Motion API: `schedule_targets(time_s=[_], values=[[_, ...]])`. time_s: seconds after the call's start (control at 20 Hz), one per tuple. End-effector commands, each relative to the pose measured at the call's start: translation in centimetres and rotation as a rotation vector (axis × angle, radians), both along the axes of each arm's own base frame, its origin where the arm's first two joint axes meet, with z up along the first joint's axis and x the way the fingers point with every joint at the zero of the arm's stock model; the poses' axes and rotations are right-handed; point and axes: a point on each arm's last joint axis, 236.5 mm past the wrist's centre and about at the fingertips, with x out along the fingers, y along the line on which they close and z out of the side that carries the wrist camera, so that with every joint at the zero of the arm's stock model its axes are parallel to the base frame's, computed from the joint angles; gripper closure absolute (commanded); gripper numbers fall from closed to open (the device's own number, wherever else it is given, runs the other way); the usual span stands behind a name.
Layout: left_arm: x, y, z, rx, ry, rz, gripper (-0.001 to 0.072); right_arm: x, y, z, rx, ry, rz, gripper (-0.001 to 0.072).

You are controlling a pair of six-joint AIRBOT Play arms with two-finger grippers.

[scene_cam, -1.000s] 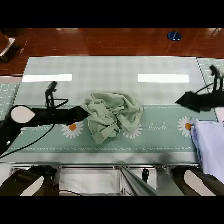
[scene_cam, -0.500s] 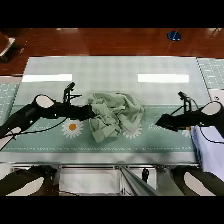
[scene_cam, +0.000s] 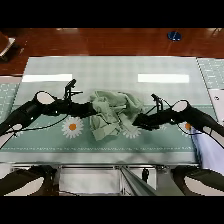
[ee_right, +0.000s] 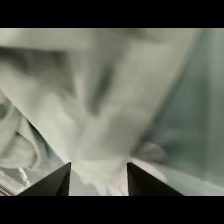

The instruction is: Fold the shirts.

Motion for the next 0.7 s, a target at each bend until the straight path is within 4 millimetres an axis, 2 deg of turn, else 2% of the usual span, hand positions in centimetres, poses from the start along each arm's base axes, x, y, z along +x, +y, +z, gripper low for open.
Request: schedule_targets(time_s=[0.0, 0.05, 0.1, 0.2, 0.3, 0.35, 0.45, 0.5, 0.6, 0.65], values=[[-0.1, -0.1, 0.0, -0.001, 0.001, -0.005, 0.0682, 1.9, 2.8, 0.1, 0.04, -0.018, -0.017, 0.0305], [-0.1, -0.1, 0.0, -0.001, 0.001, -0.005, 0.0682, 2.4, 3.3, 0.2, 0.049, -0.018, -0.018, 0.0313], [-0.1, -0.1, 0.0, -0.001, 0.001, -0.005, 0.0682, 2.8, 3.5, 0.1, 0.053, -0.015, -0.016, 0.0391], [0.0, 0.0, 0.0, -0.001, -0.001, -0.004, 0.0682, 3.6, 4.1, 0.8, 0.072, -0.046, 0.027, 0.0695], [0.6, 0.4, 0.8, -0.01, -0.011, 0.006, 0.0682, 4.7, 4.7, 3.6, 0.117, -0.113, 0.101, 0.0694], [1.5, 0.7, 2.1, -0.021, -0.042, 0.015, 0.0682, 5.9, 4.5, 5.8, 0.127, -0.163, 0.135, 0.0694], [4.2, 2.0, 6.7, -0.048, -0.161, 0.055, 0.0682, 9.6, 2.4, 11.6, 0.096, -0.321, 0.155, 0.0695], [5.8, 2.9, 10.0, -0.062, -0.249, 0.084, 0.0682, 11.9, 0.7, 15.6, 0.064, -0.421, 0.137, 0.0695], [8.2, 5.1, 17.5, -0.083, -0.435, 0.143, 0.0682, 15.5, -3.1, 24.8, -0.004, -0.647, 0.069, 0.0695], [8.8, 6.2, 21.1, -0.09, -0.522, 0.17, 0.0682, 16.4, -5.0, 29.7, -0.036, -0.762, 0.033, 0.0695]])
